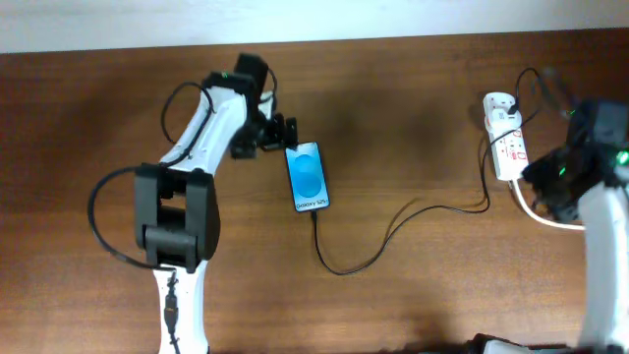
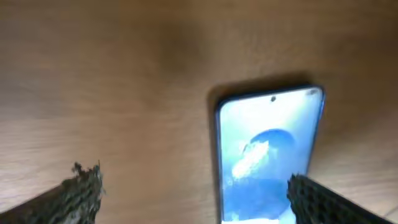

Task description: Plug charger to phone and switch on socket

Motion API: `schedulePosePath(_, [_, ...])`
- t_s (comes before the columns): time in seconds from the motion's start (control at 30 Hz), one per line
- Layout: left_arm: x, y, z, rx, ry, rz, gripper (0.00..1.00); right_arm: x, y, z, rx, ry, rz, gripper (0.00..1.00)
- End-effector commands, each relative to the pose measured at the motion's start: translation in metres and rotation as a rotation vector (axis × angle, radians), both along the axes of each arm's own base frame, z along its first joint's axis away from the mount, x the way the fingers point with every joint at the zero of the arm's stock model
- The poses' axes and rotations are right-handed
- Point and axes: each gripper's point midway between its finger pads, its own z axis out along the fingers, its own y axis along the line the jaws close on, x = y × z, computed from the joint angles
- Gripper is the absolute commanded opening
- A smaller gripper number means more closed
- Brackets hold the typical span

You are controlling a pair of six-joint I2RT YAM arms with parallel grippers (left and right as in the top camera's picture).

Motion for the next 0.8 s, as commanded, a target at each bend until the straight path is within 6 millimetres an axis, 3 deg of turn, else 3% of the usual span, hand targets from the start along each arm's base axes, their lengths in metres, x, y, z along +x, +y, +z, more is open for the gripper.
schedulePosePath(0.0, [0.033, 0.053, 0.081, 0.049, -0.154, 0.082, 0.99, 0.038, -0.019, -0.004, 0.062, -0.003, 0.048, 0.13])
schedulePosePath(0.07, [0.03, 0.077, 0.122, 0.044, -0.208, 0.13, 1.0, 0.056, -0.029, -0.023, 0.097, 0.037, 0.06, 0.04])
schedulePosePath(0.17, [0.009, 0.105, 0.193, 0.049, -0.335, 0.171, 0.99, 0.092, -0.027, -0.052, 0.195, 0.055, 0.13, 0.04])
schedulePosePath(0.27, [-0.028, 0.127, 0.273, 0.1, -0.512, 0.221, 0.99, 0.127, -0.02, -0.084, 0.323, 0.048, 0.155, 0.04])
schedulePosePath(0.37, [-0.073, 0.13, 0.328, 0.094, -0.632, 0.233, 0.99, 0.152, -0.025, -0.102, 0.339, 0.006, 0.161, 0.04])
schedulePosePath(0.47, [-0.108, 0.139, 0.354, 0.134, -0.686, 0.259, 0.99, 0.169, -0.036, -0.106, 0.32, -0.057, 0.117, 0.04])
schedulePosePath(0.53, [-0.142, 0.154, 0.373, 0.202, -0.732, 0.3, 0.99, 0.182, -0.043, -0.108, 0.307, -0.105, 0.081, 0.04])
schedulePosePath(0.67, [-0.177, 0.172, 0.395, 0.26, -0.797, 0.4, 0.99, 0.188, -0.046, -0.134, 0.321, -0.088, 0.06, 0.04])
schedulePosePath(0.77, [-0.192, 0.184, 0.406, 0.304, -0.838, 0.459, 0.99, 0.189, -0.047, -0.144, 0.327, -0.082, 0.045, 0.04])
